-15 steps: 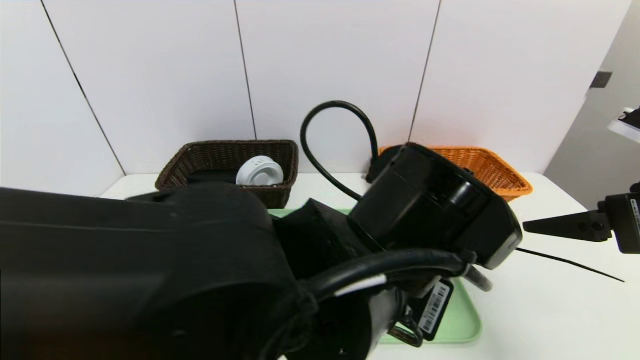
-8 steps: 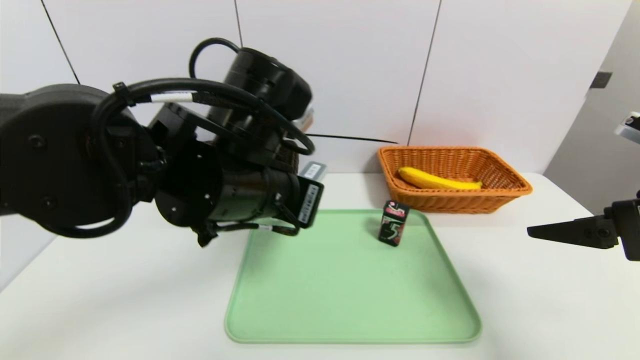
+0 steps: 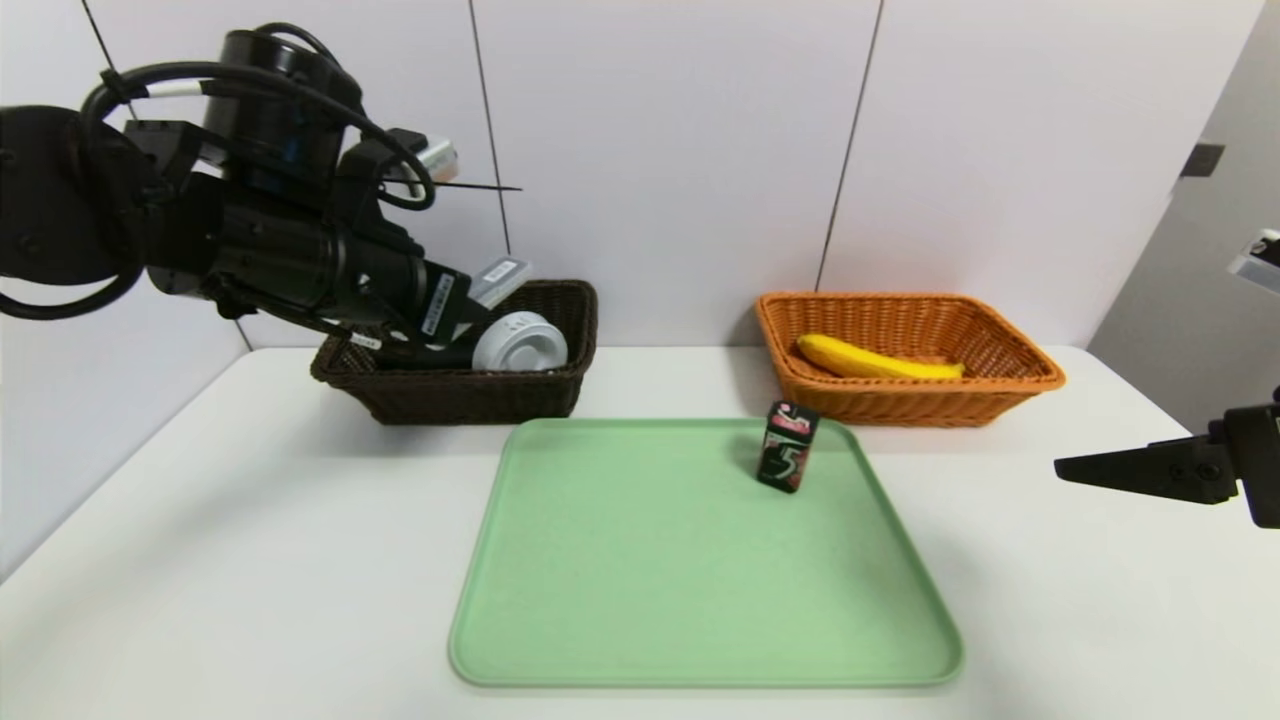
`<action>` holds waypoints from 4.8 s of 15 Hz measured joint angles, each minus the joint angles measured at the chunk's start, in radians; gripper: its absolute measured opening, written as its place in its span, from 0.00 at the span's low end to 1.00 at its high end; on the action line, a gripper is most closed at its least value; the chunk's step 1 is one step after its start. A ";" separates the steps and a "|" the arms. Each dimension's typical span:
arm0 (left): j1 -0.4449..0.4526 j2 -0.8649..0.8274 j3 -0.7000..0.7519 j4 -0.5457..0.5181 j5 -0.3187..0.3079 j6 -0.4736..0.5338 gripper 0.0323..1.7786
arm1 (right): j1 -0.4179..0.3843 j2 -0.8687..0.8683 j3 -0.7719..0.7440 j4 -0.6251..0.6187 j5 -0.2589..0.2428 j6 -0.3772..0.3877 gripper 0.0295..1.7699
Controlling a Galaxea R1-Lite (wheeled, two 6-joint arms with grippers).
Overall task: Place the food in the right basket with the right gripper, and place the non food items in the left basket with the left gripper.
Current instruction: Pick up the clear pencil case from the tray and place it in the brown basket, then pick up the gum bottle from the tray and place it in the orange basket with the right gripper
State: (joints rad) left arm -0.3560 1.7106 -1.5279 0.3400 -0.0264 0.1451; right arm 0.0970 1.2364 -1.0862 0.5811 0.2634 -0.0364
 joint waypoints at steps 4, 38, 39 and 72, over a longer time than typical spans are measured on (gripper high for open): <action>0.152 0.053 -0.089 0.008 -0.210 0.209 0.31 | 0.000 0.000 0.006 0.000 0.000 0.000 0.97; 0.180 0.116 -0.099 0.035 -0.334 0.069 0.88 | 0.160 0.129 -0.057 -0.133 -0.004 -0.007 0.97; 0.154 0.067 -0.042 0.033 -0.335 0.069 0.89 | 0.179 0.152 -0.068 -0.133 -0.006 -0.006 0.97; -0.095 -0.199 0.213 0.030 -0.344 0.079 0.95 | 0.353 0.564 0.069 -0.699 -0.146 -0.106 0.97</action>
State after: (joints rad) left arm -0.4506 1.5119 -1.3151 0.3704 -0.3704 0.2240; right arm 0.4502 1.8006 -1.0168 -0.1177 0.1179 -0.1423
